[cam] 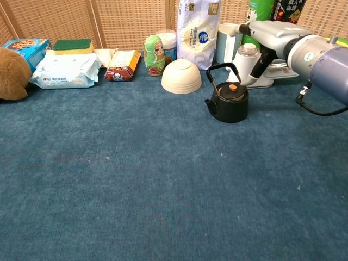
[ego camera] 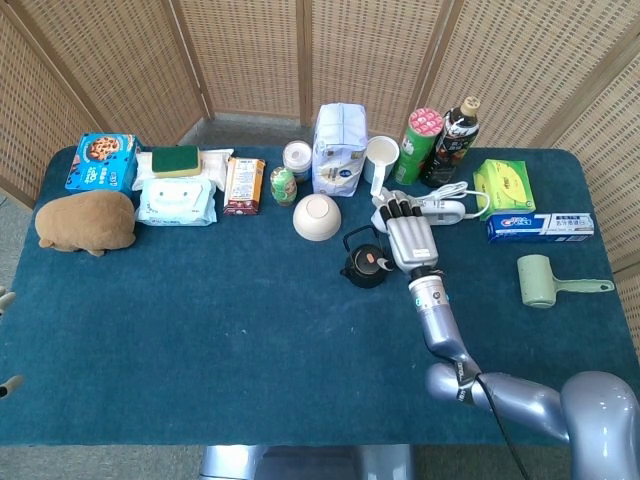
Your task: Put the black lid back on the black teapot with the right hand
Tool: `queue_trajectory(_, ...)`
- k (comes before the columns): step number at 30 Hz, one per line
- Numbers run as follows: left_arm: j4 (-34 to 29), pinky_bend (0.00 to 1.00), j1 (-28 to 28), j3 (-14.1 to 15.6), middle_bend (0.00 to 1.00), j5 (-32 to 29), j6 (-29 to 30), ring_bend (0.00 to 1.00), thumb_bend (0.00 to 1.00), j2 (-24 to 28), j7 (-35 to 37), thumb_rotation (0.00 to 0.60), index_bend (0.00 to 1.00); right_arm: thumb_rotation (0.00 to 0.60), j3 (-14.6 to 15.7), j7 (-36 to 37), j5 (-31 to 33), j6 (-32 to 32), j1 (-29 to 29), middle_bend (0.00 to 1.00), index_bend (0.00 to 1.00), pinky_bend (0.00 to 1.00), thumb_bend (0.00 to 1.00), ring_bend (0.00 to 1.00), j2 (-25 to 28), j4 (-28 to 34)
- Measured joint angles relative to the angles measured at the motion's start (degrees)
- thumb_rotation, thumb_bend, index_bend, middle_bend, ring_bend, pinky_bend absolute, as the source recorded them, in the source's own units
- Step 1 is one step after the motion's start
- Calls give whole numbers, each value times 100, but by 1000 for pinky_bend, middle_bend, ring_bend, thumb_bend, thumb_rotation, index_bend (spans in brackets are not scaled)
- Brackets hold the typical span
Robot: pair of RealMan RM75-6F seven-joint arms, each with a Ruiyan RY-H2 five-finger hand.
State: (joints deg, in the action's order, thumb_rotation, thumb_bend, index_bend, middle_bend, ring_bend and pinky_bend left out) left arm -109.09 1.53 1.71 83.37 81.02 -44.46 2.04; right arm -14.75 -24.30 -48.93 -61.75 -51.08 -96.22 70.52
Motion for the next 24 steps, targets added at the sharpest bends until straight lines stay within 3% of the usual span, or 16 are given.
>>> queue_trajectory(24,-15,43,-12,11,0,13,14,0,122,-3,-10,600,0,600,-149,93,-179,300,145,62,94,5,111,24,-238,-433)
